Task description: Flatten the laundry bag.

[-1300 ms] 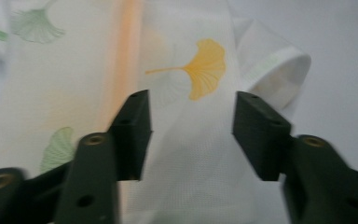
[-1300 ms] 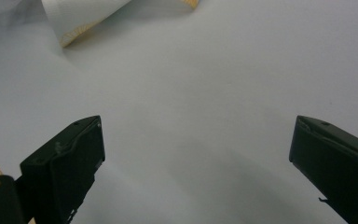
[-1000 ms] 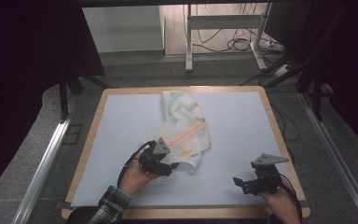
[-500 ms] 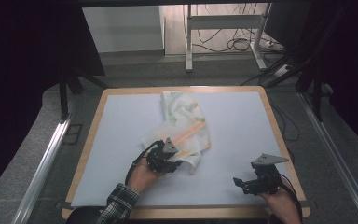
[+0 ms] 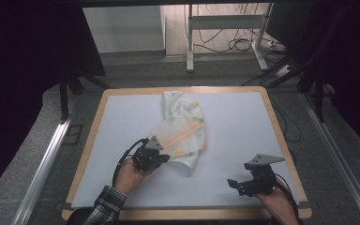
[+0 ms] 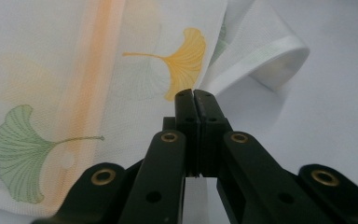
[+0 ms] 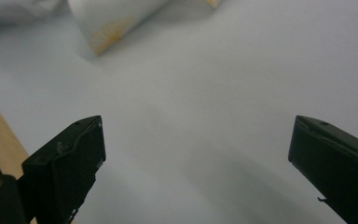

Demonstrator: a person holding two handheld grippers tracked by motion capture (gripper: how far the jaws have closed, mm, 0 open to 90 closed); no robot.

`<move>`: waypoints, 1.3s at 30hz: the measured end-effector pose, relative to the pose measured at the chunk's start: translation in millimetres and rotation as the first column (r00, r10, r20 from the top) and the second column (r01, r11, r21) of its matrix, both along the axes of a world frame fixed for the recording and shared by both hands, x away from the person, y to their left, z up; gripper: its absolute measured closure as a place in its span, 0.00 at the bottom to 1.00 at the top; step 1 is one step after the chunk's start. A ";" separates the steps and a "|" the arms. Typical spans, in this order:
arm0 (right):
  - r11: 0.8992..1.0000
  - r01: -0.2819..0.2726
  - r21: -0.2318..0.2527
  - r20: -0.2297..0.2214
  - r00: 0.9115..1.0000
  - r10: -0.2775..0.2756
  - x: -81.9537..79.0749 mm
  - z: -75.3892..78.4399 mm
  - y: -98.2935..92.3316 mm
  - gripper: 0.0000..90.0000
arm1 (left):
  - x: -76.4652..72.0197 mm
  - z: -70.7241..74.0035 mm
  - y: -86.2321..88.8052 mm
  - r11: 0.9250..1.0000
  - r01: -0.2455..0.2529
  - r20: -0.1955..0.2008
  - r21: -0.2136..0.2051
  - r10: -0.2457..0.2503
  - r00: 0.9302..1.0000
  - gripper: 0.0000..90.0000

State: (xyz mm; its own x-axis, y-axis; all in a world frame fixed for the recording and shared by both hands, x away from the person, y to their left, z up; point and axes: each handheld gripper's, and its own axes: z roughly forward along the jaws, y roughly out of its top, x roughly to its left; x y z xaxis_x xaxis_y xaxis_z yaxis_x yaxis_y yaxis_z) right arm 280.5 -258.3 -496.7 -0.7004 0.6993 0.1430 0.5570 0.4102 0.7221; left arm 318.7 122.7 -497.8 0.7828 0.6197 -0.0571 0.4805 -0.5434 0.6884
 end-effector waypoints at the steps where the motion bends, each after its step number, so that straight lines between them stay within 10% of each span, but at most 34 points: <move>1: 1.000 -0.010 0.016 -0.003 1.000 0.010 0.5 0.5 4.1 0.03 | 0.3 0.6 0.9 1.000 -0.008 0.004 -0.005 0.008 1.000 1.00; 22: 0.995 -0.099 -0.011 -0.056 0.994 0.099 40.6 -10.0 135.5 0.18 | 3.0 10.1 27.3 0.986 -0.130 0.084 -0.106 0.139 0.987 1.00; 24: 0.995 -0.090 -0.050 -0.058 0.994 0.087 45.6 -13.1 148.5 0.24 | 3.0 9.9 28.5 0.985 -0.134 0.083 -0.108 0.143 0.986 1.00; 25: 0.992 -0.064 -0.109 -0.039 0.997 0.060 49.5 -16.1 157.3 0.44 | 3.0 9.6 29.1 0.985 -0.137 0.083 -0.109 0.146 0.986 1.00; 26: 0.992 -0.064 -0.109 -0.039 0.997 0.060 49.5 -16.1 157.3 0.44 | 3.1 9.5 30.0 0.984 -0.140 0.087 -0.107 0.150 0.985 1.00; 27: 0.990 -0.058 -0.130 -0.015 0.998 0.056 51.4 -17.9 159.1 0.76 | 3.6 9.6 32.6 0.984 -0.148 0.090 -0.102 0.158 0.983 1.00; 29: 0.987 -0.078 -0.137 -0.009 0.997 0.077 52.2 -18.0 154.5 0.93 | 3.7 9.8 34.4 0.982 -0.158 0.093 -0.101 0.167 0.981 1.00; 35: 0.988 -0.056 -0.141 -0.010 0.998 0.055 57.4 -4.8 129.4 0.95 | 5.9 12.6 56.0 0.965 -0.224 0.098 -0.136 0.238 0.966 1.00; 39: 0.994 -0.013 -0.111 0.020 1.000 0.015 59.5 13.9 92.1 0.96 | 5.2 15.0 81.0 0.941 -0.289 0.092 -0.177 0.308 0.947 1.00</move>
